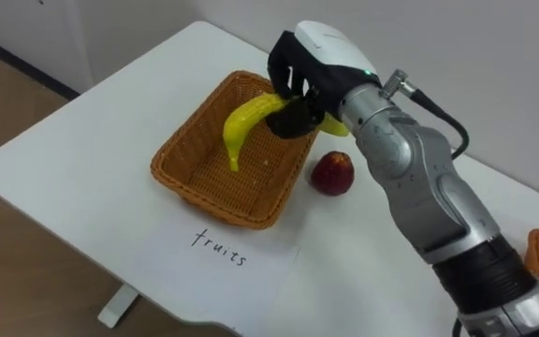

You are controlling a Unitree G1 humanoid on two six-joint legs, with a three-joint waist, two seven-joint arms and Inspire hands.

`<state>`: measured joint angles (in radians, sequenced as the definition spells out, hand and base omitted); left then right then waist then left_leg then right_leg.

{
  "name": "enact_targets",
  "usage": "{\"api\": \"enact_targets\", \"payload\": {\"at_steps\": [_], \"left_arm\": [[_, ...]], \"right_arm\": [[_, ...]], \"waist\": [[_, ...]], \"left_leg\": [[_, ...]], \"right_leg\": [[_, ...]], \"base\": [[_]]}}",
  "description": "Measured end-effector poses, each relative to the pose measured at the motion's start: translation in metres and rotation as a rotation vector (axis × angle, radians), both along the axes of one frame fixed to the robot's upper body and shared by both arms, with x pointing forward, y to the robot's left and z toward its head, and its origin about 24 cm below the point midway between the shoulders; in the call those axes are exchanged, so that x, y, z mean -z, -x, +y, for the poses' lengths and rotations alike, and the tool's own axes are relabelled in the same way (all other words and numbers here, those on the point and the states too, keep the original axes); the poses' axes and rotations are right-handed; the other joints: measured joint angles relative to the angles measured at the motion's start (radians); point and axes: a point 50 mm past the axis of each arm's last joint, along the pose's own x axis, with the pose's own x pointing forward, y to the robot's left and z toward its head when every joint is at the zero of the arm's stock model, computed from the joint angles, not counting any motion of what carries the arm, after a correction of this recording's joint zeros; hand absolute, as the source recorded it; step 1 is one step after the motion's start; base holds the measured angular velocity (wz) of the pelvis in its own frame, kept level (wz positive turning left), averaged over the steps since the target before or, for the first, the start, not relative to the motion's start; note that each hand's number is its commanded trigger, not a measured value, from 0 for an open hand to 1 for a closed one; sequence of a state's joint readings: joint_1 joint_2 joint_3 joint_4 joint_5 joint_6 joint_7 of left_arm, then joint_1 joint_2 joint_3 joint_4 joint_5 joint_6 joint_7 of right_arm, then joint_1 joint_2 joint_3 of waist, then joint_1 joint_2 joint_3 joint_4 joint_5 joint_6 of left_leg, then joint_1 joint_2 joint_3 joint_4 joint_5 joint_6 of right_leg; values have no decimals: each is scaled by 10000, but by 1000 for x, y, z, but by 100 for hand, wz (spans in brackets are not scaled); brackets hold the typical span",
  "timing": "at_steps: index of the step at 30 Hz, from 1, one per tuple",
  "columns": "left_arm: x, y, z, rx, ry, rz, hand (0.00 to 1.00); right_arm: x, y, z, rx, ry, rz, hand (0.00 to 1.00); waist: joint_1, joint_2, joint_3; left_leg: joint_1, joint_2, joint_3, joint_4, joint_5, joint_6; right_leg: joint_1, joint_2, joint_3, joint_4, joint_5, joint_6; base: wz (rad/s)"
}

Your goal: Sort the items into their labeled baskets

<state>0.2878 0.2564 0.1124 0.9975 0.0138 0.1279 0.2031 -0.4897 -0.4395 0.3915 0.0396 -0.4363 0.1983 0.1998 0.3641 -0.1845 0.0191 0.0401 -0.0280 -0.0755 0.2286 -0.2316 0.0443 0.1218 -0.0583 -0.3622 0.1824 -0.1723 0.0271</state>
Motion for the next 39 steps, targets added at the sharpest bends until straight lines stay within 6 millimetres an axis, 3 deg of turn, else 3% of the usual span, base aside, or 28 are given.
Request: {"api": "enact_targets", "payload": {"at_steps": [1,2,3,4,5,17,27,39], "left_arm": [[0,0,0,-3,13,-3,0],[0,0,-1,-9,31,3,0],[1,0,-1,-18,36,24,0],[1,0,-1,-21,37,31,0],[1,0,-1,-26,35,34,0],[0,-1,-5,-25,120,-120,0],[-2,-5,-5,15,56,-267,0],[-3,-6,-3,44,3,-345,0]], "right_arm": [[2,0,1,-17,24,77,100],[6,0,3,-75,95,204,88],[8,0,4,-105,97,301,59],[9,0,4,-99,75,332,11],[9,0,5,-100,66,345,2],[10,0,4,-76,74,369,0],[10,-1,2,150,246,351,0],[9,-1,2,199,480,218,0]], "waist": [[-2,3,3],[-1,7,6],[4,13,10],[9,16,12],[18,22,17],[-5,176,92],[-67,226,-38],[-70,263,-57]], "left_leg": [[-4,-4,-29,-5,0,0],[-14,-10,-70,-6,0,0],[-20,-14,-90,-5,0,0],[-22,-16,-98,-5,0,0],[-25,-19,-104,-5,0,0],[46,-24,-164,51,0,1],[36,-20,-164,104,1,1],[38,-33,-161,111,12,19]], "right_leg": [[2,1,1,0,0,0],[4,3,0,1,0,0],[9,3,-3,0,0,0],[9,3,-4,1,0,0],[10,3,-4,1,0,0],[176,-11,-128,-158,0,0],[178,-9,-133,-137,0,0],[223,-61,-228,-107,-1,2]], "base": [[12],[9],[7],[4],[0],[0],[0],[0]]}}
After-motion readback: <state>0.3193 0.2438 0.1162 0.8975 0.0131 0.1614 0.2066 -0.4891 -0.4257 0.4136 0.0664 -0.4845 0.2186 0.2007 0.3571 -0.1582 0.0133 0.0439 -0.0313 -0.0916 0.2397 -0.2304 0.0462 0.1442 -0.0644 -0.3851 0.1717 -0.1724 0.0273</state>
